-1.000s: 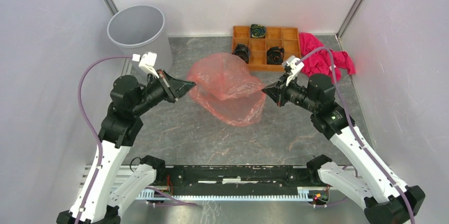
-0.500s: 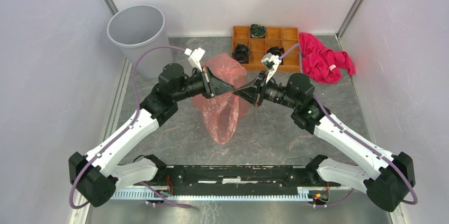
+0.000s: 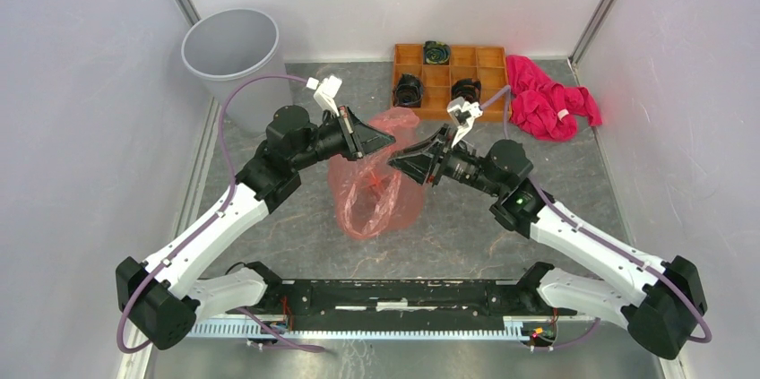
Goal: Put the trash bags into the trash bin
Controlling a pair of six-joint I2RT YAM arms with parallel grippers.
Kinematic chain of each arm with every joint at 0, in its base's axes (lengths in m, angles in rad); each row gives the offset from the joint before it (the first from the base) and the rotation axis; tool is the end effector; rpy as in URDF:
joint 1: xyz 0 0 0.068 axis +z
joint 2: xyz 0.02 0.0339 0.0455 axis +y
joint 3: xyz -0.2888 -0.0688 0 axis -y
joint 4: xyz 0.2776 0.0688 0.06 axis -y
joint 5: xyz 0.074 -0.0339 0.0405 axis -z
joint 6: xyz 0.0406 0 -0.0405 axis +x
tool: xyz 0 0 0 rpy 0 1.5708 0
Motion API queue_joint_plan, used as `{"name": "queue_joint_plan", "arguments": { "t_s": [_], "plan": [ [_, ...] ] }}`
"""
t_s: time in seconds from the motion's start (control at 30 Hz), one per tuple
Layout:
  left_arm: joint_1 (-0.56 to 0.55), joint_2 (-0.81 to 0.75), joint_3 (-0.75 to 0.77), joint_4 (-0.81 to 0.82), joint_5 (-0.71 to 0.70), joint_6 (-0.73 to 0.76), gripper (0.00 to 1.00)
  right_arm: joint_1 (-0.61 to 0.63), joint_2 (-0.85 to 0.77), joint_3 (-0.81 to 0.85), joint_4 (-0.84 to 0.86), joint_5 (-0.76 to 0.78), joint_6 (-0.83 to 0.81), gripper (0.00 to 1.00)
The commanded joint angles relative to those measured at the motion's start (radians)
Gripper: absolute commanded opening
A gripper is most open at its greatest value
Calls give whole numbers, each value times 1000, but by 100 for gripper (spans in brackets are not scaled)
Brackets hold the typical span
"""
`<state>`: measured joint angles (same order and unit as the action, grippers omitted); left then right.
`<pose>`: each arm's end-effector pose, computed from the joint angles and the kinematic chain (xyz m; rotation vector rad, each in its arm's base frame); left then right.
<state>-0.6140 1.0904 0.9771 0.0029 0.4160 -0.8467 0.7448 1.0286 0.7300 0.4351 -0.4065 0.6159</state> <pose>0.2191 -0.1745 0.3856 0.1330 1.8866 -1.4021 0.1834 0.1909 0.3517 -0.4694 1.5363 1.3782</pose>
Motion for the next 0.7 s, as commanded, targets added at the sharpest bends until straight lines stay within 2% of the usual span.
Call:
{"name": "queue_joint_plan", "arguments": {
  "t_s": [0.0,0.13,0.33,0.47,0.5,0.53,0.57,0.6,0.63,0.67],
  "plan": [
    [-4,-9,37,42,-14,-5,2,11,-28,9,24,108,15,40],
    [-7,-9,38,43,-15,-9,2,37,24,58,-10,129,16,52],
    [-10,-9,39,45,-15,-11,2,114,98,142,-75,250,-15,69],
    [-12,-10,32,43,-14,-11,2,153,137,163,-65,321,-10,71],
    [-12,-13,33,35,-15,-8,2,159,143,160,-62,333,-10,68],
    [-12,-17,38,28,-17,-4,2,163,147,156,-65,347,-13,61],
    [-12,-20,48,15,-21,6,2,166,149,146,-65,358,-21,48],
    [-12,-27,62,-28,-31,25,5,166,145,133,-66,367,-24,28],
    [-12,-33,83,-71,-61,59,11,167,138,117,-74,381,-27,16],
    [-11,-41,107,-119,-93,92,23,166,125,100,-82,391,-34,12]
  ]
}}
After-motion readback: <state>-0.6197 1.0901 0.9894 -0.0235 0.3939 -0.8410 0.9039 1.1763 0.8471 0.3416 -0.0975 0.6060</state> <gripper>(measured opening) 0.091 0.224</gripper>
